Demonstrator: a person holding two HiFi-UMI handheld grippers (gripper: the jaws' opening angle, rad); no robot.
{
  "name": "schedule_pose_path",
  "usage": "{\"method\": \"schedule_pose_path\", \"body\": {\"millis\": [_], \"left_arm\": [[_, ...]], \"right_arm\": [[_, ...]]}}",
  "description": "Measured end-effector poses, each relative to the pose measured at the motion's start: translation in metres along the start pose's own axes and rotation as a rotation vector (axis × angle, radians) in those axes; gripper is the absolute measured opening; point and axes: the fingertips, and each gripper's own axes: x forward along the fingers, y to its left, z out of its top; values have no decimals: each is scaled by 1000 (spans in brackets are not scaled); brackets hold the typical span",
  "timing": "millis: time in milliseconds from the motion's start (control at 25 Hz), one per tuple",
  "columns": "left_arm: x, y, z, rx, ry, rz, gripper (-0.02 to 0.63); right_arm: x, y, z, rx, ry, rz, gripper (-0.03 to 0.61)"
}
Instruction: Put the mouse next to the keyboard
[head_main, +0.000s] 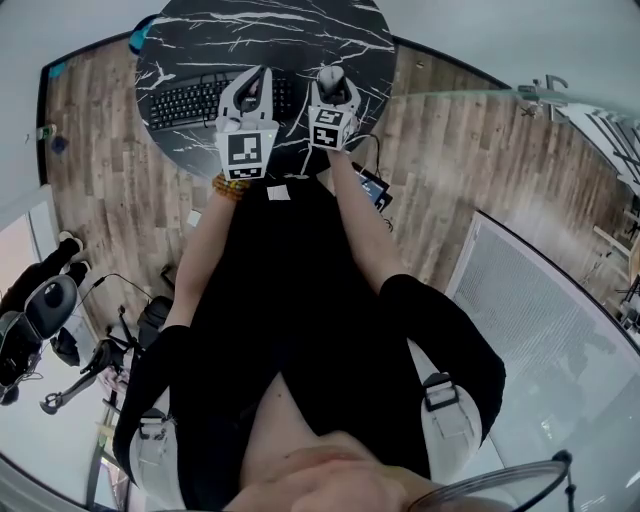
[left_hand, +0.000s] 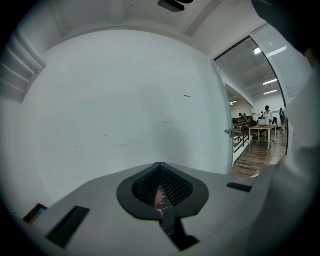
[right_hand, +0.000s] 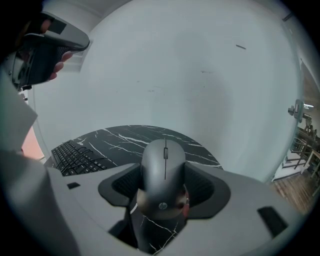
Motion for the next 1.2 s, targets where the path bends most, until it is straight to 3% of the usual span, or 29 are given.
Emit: {"method": "schedule_pose_path", "body": {"millis": [1200], "left_arm": [[3,7,-17,-19,43,9,9]], "right_arm": [[27,4,-69,6,212,6,278]]}}
